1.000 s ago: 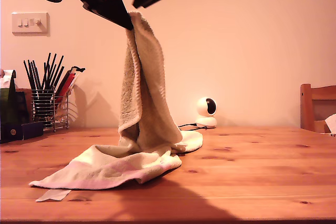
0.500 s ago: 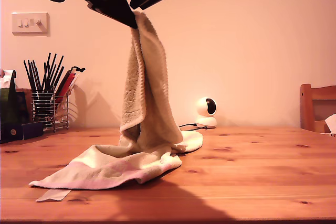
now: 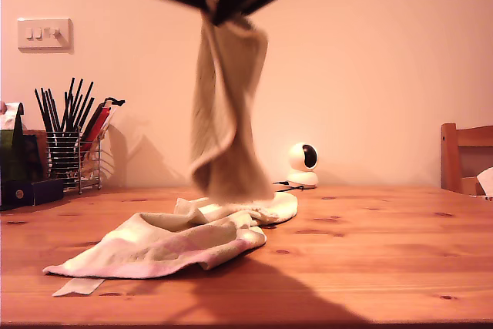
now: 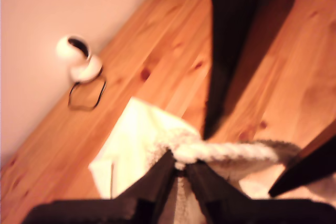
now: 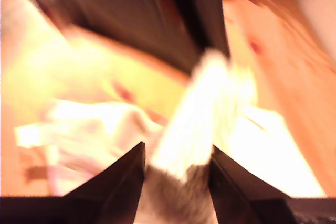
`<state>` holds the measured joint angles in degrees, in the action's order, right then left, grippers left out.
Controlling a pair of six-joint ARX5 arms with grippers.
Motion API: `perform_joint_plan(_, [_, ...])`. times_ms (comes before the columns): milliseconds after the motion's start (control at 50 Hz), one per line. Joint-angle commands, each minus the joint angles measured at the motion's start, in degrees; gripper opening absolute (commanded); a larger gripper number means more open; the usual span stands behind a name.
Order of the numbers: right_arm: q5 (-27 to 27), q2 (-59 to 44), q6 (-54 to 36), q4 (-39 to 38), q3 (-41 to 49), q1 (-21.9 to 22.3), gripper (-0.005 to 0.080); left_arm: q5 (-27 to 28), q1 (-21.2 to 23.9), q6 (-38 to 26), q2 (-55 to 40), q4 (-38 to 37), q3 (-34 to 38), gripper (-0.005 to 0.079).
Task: Fold the tea towel in front of you. After folding it, place it to the right side.
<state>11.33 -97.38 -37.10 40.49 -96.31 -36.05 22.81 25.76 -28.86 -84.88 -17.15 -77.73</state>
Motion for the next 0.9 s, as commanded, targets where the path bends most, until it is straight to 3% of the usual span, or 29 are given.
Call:
perform_joint_plan(0, [-0.85,-0.92,-0.33,-0.20,0.20,0.15,0.0321,0.87,-0.11,0.37,-0.94,0.28,-0.37,-0.0023])
perform_joint_plan(120, [-1.44,-0.92,-0.42,-0.20,0.20,0.50,0.0256,1.03,-0.09,0.37,-0.94,-0.04,-0.50,-0.0023])
perform_joint_plan(240, [-1.44,-0.92,-0.44,-0.13,0.20,0.50,0.0089,0.94,-0.09,0.35,-0.94,-1.14,-0.50,-0.0024])
perform_joint_plan(300, [-1.44,-0.92,-0.44,-0.13,0.20,0.50,0.0043,0.87,-0.11,0.35,-0.94,-1.40,-0.50,-0.0023])
perform_joint_plan(460, [-1.51,-0.90,-0.42,-0.04,0.20,0.44,0.0046,-1.20,-0.15,-0.02,-1.09,-1.70,-0.50,-0.0024])
perform_joint_plan(760, [-2.99,0.76,-0.24,0.55,0.07,-0.59,0.0198,-3.61,0.26,-1.40,-4.55,-4.13,-0.50,-0.0023])
perform_joint_plan(880, [-4.52,1.14,-0.46,0.26,0.07,-1.11,0.0211,-3.50,0.87,-1.36,-4.59,-4.22,-0.50,-0.0023])
